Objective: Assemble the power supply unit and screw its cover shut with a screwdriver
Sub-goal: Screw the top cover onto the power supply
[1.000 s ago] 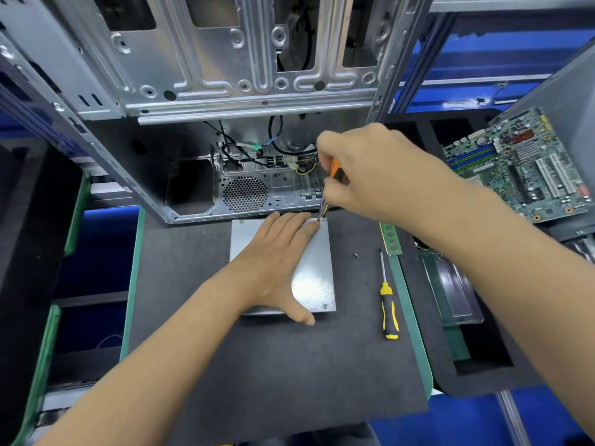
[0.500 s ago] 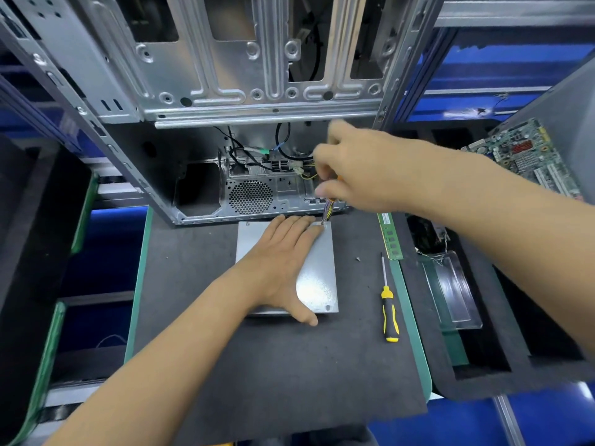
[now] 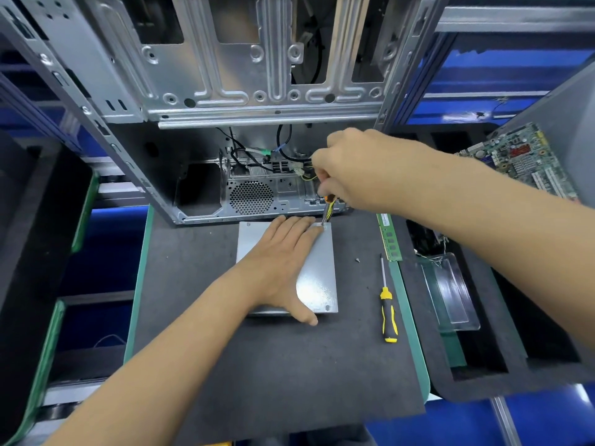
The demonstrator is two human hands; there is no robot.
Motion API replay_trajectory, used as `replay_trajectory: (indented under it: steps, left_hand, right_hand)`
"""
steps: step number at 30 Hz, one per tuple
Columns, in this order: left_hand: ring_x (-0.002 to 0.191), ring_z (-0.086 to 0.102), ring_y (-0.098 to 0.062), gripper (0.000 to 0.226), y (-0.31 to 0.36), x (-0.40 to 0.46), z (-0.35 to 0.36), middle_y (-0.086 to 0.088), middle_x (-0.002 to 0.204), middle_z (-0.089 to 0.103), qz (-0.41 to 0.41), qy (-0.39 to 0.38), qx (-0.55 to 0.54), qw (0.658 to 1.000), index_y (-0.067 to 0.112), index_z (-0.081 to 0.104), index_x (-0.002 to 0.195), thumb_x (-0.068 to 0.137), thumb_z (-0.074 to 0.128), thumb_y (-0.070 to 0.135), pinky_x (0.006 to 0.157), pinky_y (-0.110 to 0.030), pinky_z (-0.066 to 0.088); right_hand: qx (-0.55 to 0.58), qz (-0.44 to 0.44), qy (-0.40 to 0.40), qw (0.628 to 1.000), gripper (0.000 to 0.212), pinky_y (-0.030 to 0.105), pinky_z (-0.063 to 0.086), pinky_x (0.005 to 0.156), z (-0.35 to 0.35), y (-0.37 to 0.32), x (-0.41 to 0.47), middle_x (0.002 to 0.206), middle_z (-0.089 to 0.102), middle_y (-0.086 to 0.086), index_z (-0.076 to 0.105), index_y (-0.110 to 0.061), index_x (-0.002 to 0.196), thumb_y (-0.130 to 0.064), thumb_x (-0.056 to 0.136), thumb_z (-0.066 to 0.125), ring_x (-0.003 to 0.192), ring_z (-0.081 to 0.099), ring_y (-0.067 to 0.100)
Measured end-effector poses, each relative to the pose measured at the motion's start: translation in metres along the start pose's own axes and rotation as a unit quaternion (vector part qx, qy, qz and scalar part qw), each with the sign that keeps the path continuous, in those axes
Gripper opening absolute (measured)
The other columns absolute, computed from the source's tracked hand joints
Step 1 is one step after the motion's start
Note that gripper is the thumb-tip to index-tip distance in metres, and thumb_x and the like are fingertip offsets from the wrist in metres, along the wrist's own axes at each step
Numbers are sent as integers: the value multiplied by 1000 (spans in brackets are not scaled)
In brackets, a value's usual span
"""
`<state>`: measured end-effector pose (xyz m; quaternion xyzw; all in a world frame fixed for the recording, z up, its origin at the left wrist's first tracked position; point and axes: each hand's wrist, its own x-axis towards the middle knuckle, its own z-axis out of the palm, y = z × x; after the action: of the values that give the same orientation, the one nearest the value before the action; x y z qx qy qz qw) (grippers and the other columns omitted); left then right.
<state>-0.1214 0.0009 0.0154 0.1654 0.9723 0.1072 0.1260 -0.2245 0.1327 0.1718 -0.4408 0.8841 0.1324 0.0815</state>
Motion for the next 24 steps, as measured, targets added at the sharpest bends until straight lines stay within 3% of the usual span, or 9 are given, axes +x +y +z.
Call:
replay_trajectory:
  steps: [2,6,8,11,13,16,19,21,24]
  left_hand:
    - [148,3,-22,151,0,-1,0,-6,160,11,2,2,-3,1000,12,9,157,43,72,87,123,-40,-8]
    - [148,3,-22,151,1,-2,-1,-6,159,12,4,4,-6,1000,11,8,158,44,74,85,123,-40,-8]
    - [148,4,-23,151,1,-1,-1,-7,159,12,1,7,-5,1000,11,8,158,44,75,84,122,-40,-9]
    - [149,2,-23,150,3,-1,-2,-9,160,10,3,4,4,1000,11,8,158,46,76,83,122,-39,-11]
    - [149,1,-23,150,3,-2,-1,-9,160,9,1,5,8,1000,11,7,158,46,75,83,122,-39,-11]
    - [148,-1,-22,149,4,-2,-1,-10,161,7,1,0,11,1000,12,5,158,46,75,83,122,-40,-11]
    - [148,-1,-23,149,4,-1,-2,-11,161,7,-1,1,19,1000,11,5,158,46,74,83,120,-39,-13]
    - [148,-1,-24,149,5,-1,-2,-11,161,8,0,0,21,1000,11,7,158,46,75,83,121,-39,-12]
    - [147,-2,-23,149,5,-2,-1,-11,161,7,-2,-2,19,1000,11,7,158,46,75,83,121,-40,-11]
  right_hand:
    - [-38,12,8,999,36,39,43,69,-2,-1,1,89,44,6,55,-14,96,-46,103,42,87,56,35]
    - [37,-17,-50,998,9,38,45,75,-3,-1,1,112,41,4,57,-20,106,-25,98,53,82,52,26]
    - [-3,-10,-31,999,15,36,38,70,-2,-1,2,98,42,5,58,-17,105,-29,101,50,72,44,22]
    - [-54,17,-9,998,37,39,37,66,0,-3,0,70,29,5,59,-9,99,-39,105,38,74,42,30]
    - [20,44,-33,998,32,41,42,68,-1,0,-4,79,35,5,53,-13,99,-45,101,47,78,43,30]
    - [67,6,-40,997,12,42,48,77,1,4,-6,105,41,6,51,-16,103,-26,97,55,89,54,32]
    - [-29,29,2,999,31,37,39,64,2,0,-6,89,46,10,58,-10,100,-39,103,45,79,52,34]
    - [-30,61,-10,998,41,38,37,60,3,1,-7,81,42,9,59,-11,105,-47,103,40,85,55,37]
    - [85,25,-46,995,22,43,47,81,1,6,-9,106,42,8,51,-14,111,-31,97,56,100,54,35]
